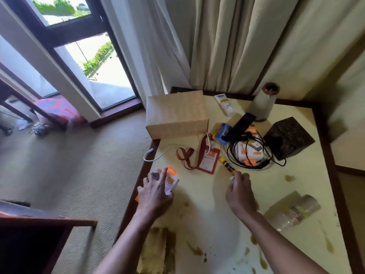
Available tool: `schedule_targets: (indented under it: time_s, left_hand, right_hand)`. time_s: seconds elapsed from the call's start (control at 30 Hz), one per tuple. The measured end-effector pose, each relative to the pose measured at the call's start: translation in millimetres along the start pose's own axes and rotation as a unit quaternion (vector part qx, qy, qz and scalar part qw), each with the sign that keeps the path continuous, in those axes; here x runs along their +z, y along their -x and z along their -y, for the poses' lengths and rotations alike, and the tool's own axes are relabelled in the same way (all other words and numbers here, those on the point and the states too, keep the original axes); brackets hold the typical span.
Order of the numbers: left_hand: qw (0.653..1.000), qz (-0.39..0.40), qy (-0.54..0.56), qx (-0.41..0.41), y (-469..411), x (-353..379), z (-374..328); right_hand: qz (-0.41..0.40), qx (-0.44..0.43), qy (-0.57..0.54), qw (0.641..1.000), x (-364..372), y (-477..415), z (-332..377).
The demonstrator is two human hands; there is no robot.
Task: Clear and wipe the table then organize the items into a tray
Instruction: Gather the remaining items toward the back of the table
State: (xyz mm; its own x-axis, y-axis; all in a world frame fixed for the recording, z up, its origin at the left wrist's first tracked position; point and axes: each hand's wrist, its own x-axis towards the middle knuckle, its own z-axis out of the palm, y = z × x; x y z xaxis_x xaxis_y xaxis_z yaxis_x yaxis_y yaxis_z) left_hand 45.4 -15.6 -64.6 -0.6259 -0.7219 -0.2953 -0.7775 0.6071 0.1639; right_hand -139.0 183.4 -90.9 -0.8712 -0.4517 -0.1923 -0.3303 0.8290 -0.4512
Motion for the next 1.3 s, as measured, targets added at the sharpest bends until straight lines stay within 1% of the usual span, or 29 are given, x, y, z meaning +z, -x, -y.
schedule_targets:
  time_s: [0.07,0.1,0.17,0.23,0.3,0.37,0.43,0.53,0.63,0.7,0.8,0.97,1.07,1.13,1.17,1.23,1.3]
  left_hand:
    - [0.998,-0.037,0.040,0.020,-4,-10,-12]
    - [0.996,-0.046,0.065,0.031,-7,-17,-21]
    - [0.989,-0.063,0.126,0.052,-16,-31,-42]
    - [0.979,-0.072,0.178,0.067,-28,-43,-66]
    - [0.971,-0.066,0.215,0.082,-44,-50,-92]
    - [0.965,-0.054,0.240,0.093,-62,-55,-117]
    - [0.956,-0.059,0.265,0.108,-76,-64,-141]
    - [0.941,-0.079,0.290,0.156,-96,-79,-177]
    - [0.937,-0.073,0.288,0.185,-129,-88,-210]
    - [0.938,-0.053,0.290,0.180,-155,-90,-231]
    - [0.952,-0.015,0.262,0.157,-189,-89,-257]
    - [0.971,0.006,0.197,0.138,-228,-78,-278]
    - [0.977,0.022,0.158,0.142,-245,-66,-279]
    - [0.977,0.031,0.138,0.158,-257,-57,-277]
    - [0.977,0.034,0.128,0.168,-261,-54,-275]
    - [0.977,0.031,0.111,0.181,-262,-50,-274]
    - [0.979,0.019,0.093,0.181,-254,-49,-275]
  right_hand:
    - [-0.017,0.011,-0.029,0.999,1,-13,7]
    - [-0.022,0.020,-0.018,0.999,1,-20,10]
    - [-0.008,0.034,0.041,0.999,1,-31,14]
    - [0.025,0.034,0.102,0.994,1,-38,14]
    - [0.048,0.028,0.146,0.988,1,-45,10]
    - [0.050,0.017,0.163,0.985,2,-48,6]
    - [0.012,0.011,0.124,0.992,-2,-50,4]
    - [-0.082,-0.012,0.018,0.996,-23,-54,5]
    - [-0.134,0.007,-0.069,0.989,-56,-79,9]
    - [-0.149,0.024,-0.108,0.983,-76,-107,11]
    - [-0.124,0.044,-0.088,0.987,-94,-153,11]
    - [-0.061,0.075,-0.075,0.992,-96,-204,14]
    - [-0.017,0.073,-0.002,0.997,-94,-220,16]
    - [-0.002,0.061,0.014,0.998,-93,-225,15]
    - [-0.003,0.049,0.012,0.999,-93,-227,13]
    - [-0.006,0.027,-0.037,0.999,-90,-230,6]
    - [-0.013,-0.014,-0.071,0.997,-87,-227,-3]
